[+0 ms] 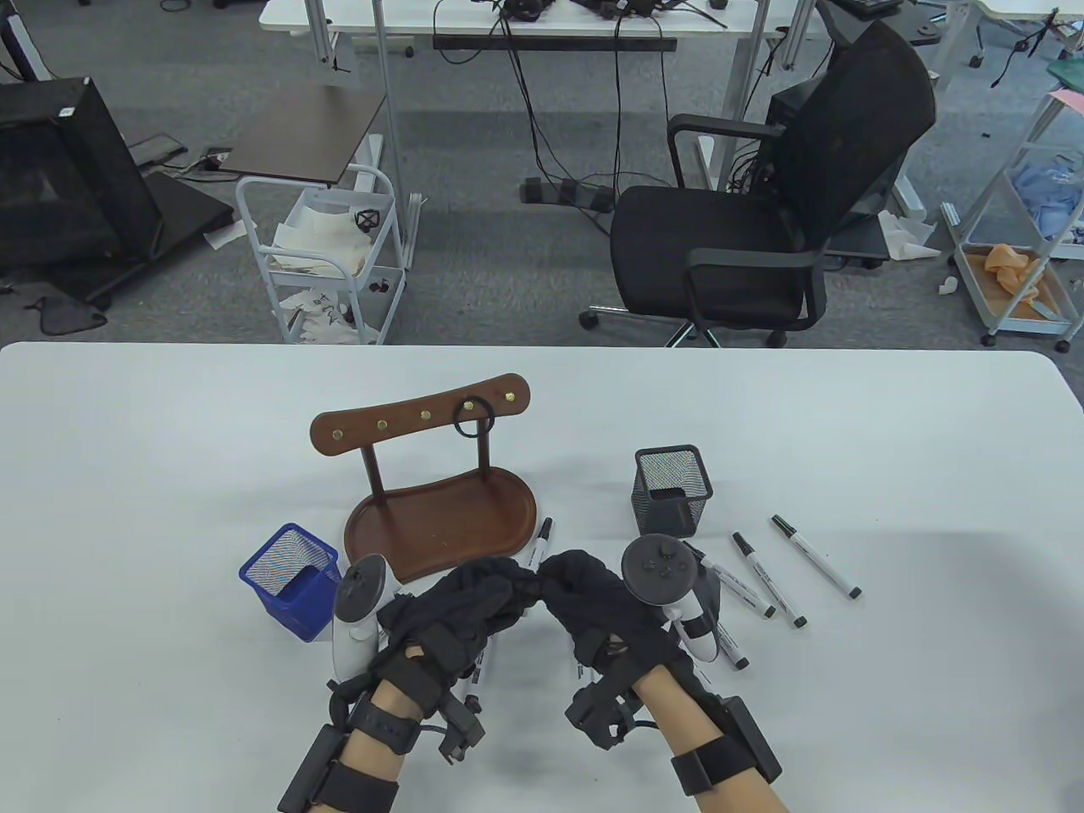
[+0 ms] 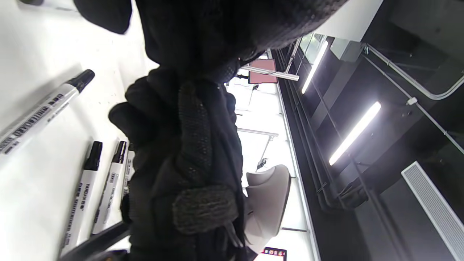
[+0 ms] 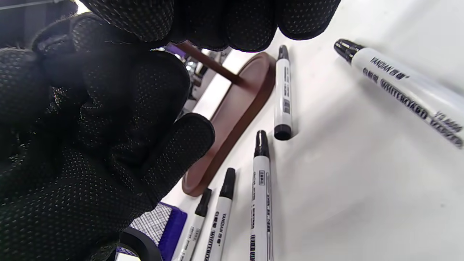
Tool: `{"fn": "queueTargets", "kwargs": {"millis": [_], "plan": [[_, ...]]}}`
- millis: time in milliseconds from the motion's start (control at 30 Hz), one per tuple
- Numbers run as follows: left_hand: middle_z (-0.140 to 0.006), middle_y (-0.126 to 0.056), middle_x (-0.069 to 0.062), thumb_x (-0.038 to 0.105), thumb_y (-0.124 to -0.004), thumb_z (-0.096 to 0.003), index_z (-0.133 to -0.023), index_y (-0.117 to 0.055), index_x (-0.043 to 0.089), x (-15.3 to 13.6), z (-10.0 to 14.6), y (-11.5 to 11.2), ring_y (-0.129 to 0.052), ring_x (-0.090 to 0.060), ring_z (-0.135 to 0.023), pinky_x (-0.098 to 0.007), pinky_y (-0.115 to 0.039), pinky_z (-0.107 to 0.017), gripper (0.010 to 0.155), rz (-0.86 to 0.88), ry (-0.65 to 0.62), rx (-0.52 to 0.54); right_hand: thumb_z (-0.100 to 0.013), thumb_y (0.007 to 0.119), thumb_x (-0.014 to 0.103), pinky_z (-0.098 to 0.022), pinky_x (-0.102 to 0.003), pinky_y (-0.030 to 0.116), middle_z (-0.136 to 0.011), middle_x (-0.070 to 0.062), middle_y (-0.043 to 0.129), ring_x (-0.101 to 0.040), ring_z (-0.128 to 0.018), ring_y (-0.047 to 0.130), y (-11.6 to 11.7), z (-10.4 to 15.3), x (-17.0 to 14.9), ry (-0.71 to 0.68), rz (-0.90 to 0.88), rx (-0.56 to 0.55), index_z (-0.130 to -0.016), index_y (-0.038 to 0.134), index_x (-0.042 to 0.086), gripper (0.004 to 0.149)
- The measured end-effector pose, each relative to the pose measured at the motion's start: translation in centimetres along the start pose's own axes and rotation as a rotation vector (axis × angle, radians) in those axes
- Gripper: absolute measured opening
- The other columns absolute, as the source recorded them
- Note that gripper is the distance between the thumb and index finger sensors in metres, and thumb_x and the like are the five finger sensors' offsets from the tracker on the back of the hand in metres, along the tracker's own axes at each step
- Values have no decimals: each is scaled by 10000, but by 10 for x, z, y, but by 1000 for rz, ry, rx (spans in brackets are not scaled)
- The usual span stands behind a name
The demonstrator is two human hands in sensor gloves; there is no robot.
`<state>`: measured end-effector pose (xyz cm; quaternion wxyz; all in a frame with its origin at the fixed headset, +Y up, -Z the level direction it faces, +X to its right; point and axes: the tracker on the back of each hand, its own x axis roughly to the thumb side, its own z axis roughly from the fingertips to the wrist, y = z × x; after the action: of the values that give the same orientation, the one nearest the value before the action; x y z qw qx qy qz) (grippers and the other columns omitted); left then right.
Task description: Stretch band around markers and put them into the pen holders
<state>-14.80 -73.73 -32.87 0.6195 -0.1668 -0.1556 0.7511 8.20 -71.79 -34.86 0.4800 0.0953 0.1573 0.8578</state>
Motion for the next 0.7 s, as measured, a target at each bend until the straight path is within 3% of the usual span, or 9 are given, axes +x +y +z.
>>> {"fn": "queueTargets", "kwargs": {"millis": [233, 367, 600, 700], "plan": [[-964, -871, -162, 314, -694, -635, -989, -668, 98, 2, 2, 2, -627, -443, -1003, -717, -473, -728, 416, -16, 5, -44, -542, 750, 383, -719, -512, 644, -899, 41, 784, -249, -842, 774, 8, -20, 5, 26, 18, 10, -905, 646, 283, 391], [-943, -895, -164, 293, -714, -629, -975, -695, 69, 6, 2, -1, -672, -453, -969, -727, -478, -717, 413, -57, 2, -104, -544, 750, 382, -728, -518, 627, -902, 35, 779, -254, -852, 761, 5, -32, 13, 23, -75, 39, -905, 649, 280, 388], [-899, -959, -191, 283, -675, -627, -952, -778, 52, 18, 4, 0, -764, -449, -918, -725, -507, -713, 411, -230, 5, -116, -563, 722, 377, -787, -543, 528, -951, 54, 730, -255, -924, 684, 5, -35, 34, -120, -225, 124, -920, 624, 322, 374], [-885, -986, -185, 281, -679, -623, -948, -802, 56, 22, 7, 5, -812, -436, -893, -713, -536, -710, 414, -280, 22, -44, -563, 726, 349, -800, -560, 477, -981, 51, 700, -272, -950, 642, 6, -27, 42, -204, -274, 160, -913, 641, 352, 360]]}}
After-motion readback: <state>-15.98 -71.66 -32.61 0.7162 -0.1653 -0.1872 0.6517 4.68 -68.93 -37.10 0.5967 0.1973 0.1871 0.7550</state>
